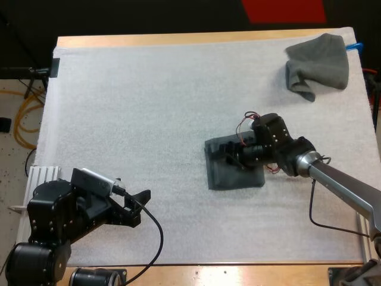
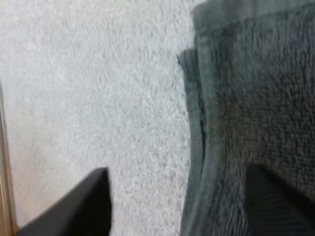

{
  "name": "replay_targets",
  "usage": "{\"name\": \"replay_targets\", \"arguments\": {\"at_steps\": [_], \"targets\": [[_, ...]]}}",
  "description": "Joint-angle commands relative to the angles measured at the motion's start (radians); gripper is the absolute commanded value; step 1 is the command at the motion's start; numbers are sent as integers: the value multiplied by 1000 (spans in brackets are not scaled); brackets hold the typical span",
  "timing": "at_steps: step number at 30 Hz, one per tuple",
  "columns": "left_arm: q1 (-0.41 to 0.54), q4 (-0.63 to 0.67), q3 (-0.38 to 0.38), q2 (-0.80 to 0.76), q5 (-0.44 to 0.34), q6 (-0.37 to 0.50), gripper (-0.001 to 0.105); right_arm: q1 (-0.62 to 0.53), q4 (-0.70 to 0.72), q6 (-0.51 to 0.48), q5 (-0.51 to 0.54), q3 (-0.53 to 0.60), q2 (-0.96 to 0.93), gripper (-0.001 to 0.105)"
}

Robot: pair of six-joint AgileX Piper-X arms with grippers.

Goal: Pick towel from pile fold and stack

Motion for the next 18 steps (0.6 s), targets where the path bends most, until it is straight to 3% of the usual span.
{"name": "replay_targets", "arguments": {"at_steps": [1, 5, 11, 18], "targets": [[0, -2, -2, 1, 8, -3, 73, 1, -6, -3, -22, -7, -4, 62], [0, -2, -2, 1, 8, -3, 73, 1, 1, -3, -91, -7, -21, 62], [0, -2, 1, 1, 8, 0, 73, 1, 25, -62, -89, -7, -127, 62], [0, -2, 1, 76, 18, 9, 73, 1, 76, -137, 23, -7, -346, 62]]}}
